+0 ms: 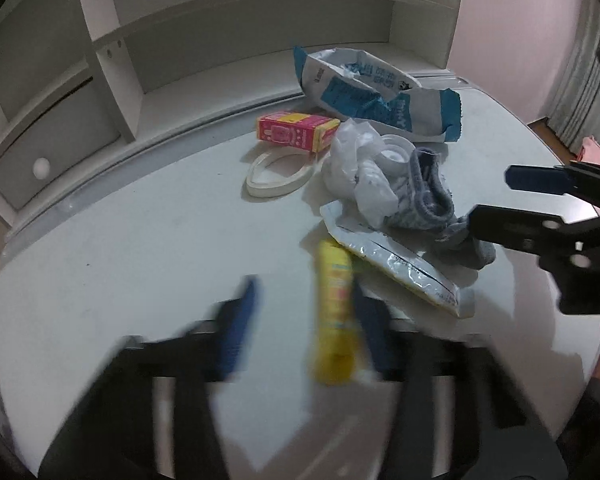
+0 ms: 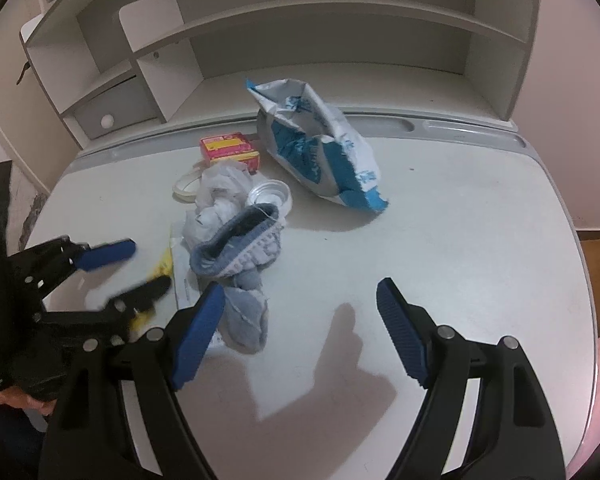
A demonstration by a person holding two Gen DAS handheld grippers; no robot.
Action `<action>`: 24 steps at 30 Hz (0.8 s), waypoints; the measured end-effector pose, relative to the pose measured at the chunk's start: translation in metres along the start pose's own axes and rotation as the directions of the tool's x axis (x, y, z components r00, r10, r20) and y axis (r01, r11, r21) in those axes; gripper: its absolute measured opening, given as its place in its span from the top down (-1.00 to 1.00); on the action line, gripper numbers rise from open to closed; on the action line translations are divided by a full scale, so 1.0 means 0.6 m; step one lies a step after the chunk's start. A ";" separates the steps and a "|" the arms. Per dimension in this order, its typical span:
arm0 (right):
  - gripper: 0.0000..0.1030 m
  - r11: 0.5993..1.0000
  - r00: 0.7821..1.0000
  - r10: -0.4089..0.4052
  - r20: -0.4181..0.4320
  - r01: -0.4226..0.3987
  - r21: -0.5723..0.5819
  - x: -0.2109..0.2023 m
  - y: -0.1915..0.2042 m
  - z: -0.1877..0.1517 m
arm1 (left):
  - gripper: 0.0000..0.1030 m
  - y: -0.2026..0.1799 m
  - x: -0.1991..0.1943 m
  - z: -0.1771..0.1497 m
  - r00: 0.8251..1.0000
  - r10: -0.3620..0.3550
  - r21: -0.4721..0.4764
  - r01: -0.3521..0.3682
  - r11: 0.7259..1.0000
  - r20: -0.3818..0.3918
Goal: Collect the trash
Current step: 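Grasp the yellow stick with the left tool while the right tool grasps the blue sock, then carry the stick and sock to the black bin and open both tools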
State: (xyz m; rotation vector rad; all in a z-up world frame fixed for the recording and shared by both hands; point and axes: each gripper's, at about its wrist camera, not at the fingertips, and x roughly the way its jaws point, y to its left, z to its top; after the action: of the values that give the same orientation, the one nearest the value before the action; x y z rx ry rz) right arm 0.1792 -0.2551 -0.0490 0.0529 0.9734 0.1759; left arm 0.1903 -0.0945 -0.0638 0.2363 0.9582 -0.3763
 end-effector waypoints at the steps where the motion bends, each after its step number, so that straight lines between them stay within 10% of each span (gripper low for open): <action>1: -0.48 1.000 1.000 0.009 -0.002 -0.009 -0.001 0.003 0.003 0.002 | 0.77 0.004 -0.002 -0.001 1.000 -0.001 -0.008 0.001 1.000 -0.006; 10: -0.39 0.996 0.995 0.091 -0.043 -0.090 0.019 0.044 0.034 0.016 | 0.77 0.061 -0.023 -0.012 1.000 0.020 -0.116 -0.022 0.993 -0.017; 13: 0.04 0.996 0.996 0.084 -0.044 -0.083 0.019 0.049 0.036 0.012 | 0.77 0.061 -0.030 -0.012 1.000 0.014 -0.123 -0.016 0.992 -0.014; 14: 0.57 0.996 0.995 0.089 -0.046 -0.088 0.016 0.048 0.035 0.010 | 0.77 0.058 -0.034 -0.011 1.000 0.009 -0.123 -0.010 0.992 -0.009; 24: 0.56 0.993 0.995 0.008 0.104 -0.020 0.112 -0.107 -0.086 -0.079 | 0.77 -0.070 -0.068 0.037 0.992 -0.116 -0.016 0.117 0.993 0.046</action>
State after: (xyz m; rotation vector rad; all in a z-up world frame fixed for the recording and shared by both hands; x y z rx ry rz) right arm 0.1110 -0.3189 -0.0295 0.1715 0.8796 0.1295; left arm 0.1684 -0.1321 -0.0187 0.1546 0.9328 -0.4775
